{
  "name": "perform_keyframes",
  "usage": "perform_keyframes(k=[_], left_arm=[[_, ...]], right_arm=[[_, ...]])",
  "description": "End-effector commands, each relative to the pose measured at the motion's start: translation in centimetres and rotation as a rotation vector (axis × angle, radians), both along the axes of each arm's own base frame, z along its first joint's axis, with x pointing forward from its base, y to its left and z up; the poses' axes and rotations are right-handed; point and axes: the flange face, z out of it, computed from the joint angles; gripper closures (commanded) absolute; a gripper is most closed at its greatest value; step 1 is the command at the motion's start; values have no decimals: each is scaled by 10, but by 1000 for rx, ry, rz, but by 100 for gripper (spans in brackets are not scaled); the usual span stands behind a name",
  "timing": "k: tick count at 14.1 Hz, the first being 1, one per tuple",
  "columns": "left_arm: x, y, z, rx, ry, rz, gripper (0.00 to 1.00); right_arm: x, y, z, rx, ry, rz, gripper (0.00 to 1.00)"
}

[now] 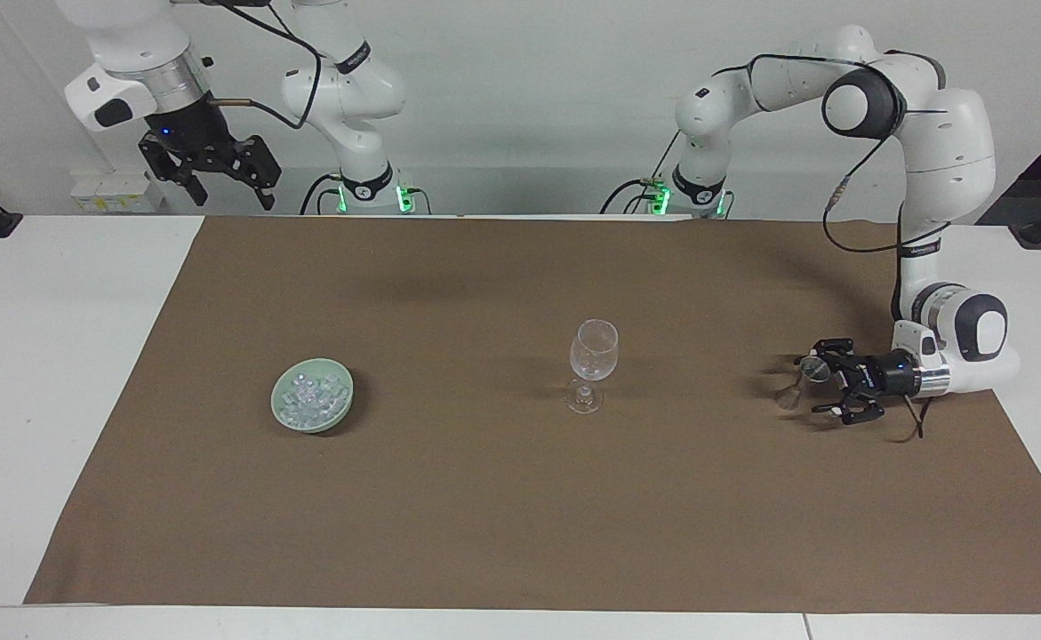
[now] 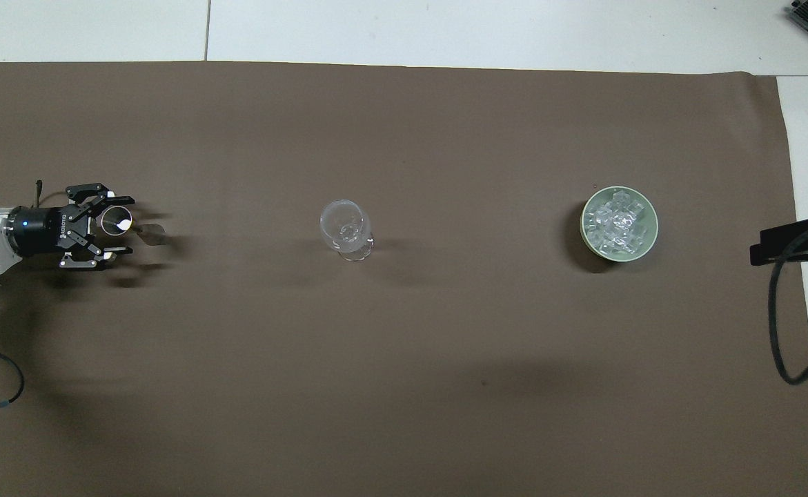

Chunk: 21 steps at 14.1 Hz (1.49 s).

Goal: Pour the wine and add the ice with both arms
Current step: 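Reach the left gripper to the metal shot cup and grasp it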

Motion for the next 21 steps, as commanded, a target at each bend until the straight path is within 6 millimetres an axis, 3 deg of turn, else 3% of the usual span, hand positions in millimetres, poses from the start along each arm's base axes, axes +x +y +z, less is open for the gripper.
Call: perform_keyframes(k=[1,6,10,15,21], left_arm=[[-1,-1,-2,-35,-23,9,13],[-3,-3,-6,-42,-22,2,15],[-6,-3,-10,-47,-12,3,22],[-10,0,-15,-58,-47,2,38],[-12,-4,-21,-72,-35,-2,45]], right_arm=[[-4,-1,3,26,-17,9,0],[-4,-1,3,26,-17,9,0],[-4,-1,3,26,-17,9,0],[-4,-1,3,26,-17,9,0],[-4,-1,3,26,-17,9,0]])
